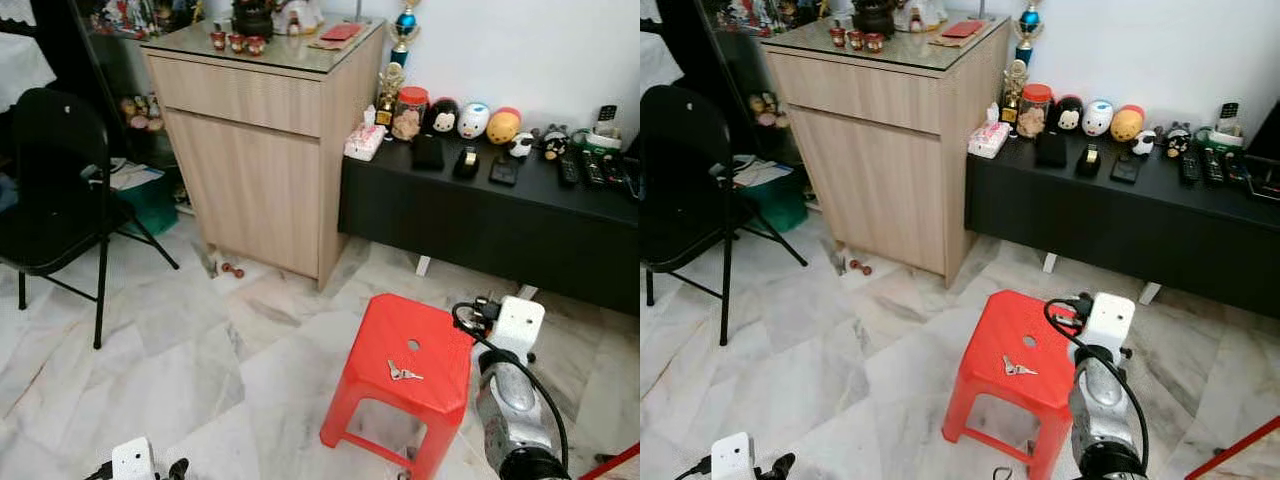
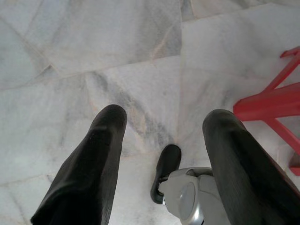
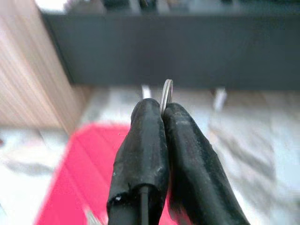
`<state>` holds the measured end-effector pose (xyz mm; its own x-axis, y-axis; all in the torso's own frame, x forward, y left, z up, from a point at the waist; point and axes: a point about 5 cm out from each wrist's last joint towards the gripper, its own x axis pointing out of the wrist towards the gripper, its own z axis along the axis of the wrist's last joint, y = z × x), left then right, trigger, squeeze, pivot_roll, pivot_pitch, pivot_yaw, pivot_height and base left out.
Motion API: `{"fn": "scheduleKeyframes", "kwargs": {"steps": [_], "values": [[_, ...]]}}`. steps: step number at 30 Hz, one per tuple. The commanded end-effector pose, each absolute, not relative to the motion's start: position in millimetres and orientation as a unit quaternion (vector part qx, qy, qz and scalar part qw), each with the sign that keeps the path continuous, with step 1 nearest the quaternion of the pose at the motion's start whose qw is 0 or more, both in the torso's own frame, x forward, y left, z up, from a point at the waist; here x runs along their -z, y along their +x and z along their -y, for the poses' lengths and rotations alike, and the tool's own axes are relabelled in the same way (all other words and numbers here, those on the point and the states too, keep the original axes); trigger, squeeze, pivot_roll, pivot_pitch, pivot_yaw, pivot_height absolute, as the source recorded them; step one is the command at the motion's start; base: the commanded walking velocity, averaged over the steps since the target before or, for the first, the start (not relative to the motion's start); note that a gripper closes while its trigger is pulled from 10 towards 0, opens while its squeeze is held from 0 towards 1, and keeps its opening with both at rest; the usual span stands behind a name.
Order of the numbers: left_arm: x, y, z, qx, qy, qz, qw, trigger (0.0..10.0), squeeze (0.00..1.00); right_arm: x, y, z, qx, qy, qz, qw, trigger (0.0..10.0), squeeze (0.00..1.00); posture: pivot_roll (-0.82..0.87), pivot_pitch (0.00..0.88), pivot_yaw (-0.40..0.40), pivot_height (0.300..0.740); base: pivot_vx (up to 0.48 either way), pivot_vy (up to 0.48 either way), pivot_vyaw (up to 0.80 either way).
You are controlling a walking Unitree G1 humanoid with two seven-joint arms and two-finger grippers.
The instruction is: Hang keys on a hook
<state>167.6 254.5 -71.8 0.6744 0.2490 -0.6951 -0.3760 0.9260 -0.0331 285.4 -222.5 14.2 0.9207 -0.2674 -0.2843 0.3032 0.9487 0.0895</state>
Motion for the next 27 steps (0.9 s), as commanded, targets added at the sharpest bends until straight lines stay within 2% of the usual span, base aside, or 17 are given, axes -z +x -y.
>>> {"fn": "scheduleKeyframes", "kwargs": {"steps": [1,9,14,16,24,27], "values": [[75.7,161.9,-251.5,-0.169,-0.086,-0.379,0.906,10.0,0.00,6.6,268.2,226.9,0.150,0.069,-0.191,0.968,10.0,0.00,0.15,0.000,-0.054,0.740,0.000,0.000,0.00],[75.6,159.8,-255.2,-0.175,-0.089,-0.381,0.904,10.0,0.00,47.8,222.1,233.0,0.150,0.023,-0.319,0.936,10.0,0.00,0.16,0.000,-0.049,0.740,0.000,0.000,0.00],[75.5,159.7,-256.8,-0.172,-0.080,-0.387,0.902,10.0,0.00,68.3,196.0,226.1,0.139,0.014,-0.392,0.909,10.0,0.00,0.17,0.000,-0.041,0.740,0.000,0.000,0.00],[75.7,159.3,-256.8,-0.170,-0.076,-0.389,0.902,10.0,0.00,75.9,183.0,225.6,0.168,0.038,-0.414,0.894,10.0,0.00,0.18,0.000,-0.040,0.740,0.000,0.000,0.00],[76.1,158.9,-255.8,-0.159,-0.065,-0.393,0.903,10.0,0.00,79.0,177.5,224.3,0.191,0.061,-0.419,0.886,10.0,0.00,0.17,0.000,-0.031,0.740,0.000,-0.264,0.00],[75.7,159.2,-255.8,-0.158,-0.062,-0.390,0.905,10.0,0.00,78.9,177.7,223.7,0.191,0.072,-0.414,0.887,10.0,0.00,0.16,0.000,-0.031,0.740,0.000,-0.330,-0.80]]}}
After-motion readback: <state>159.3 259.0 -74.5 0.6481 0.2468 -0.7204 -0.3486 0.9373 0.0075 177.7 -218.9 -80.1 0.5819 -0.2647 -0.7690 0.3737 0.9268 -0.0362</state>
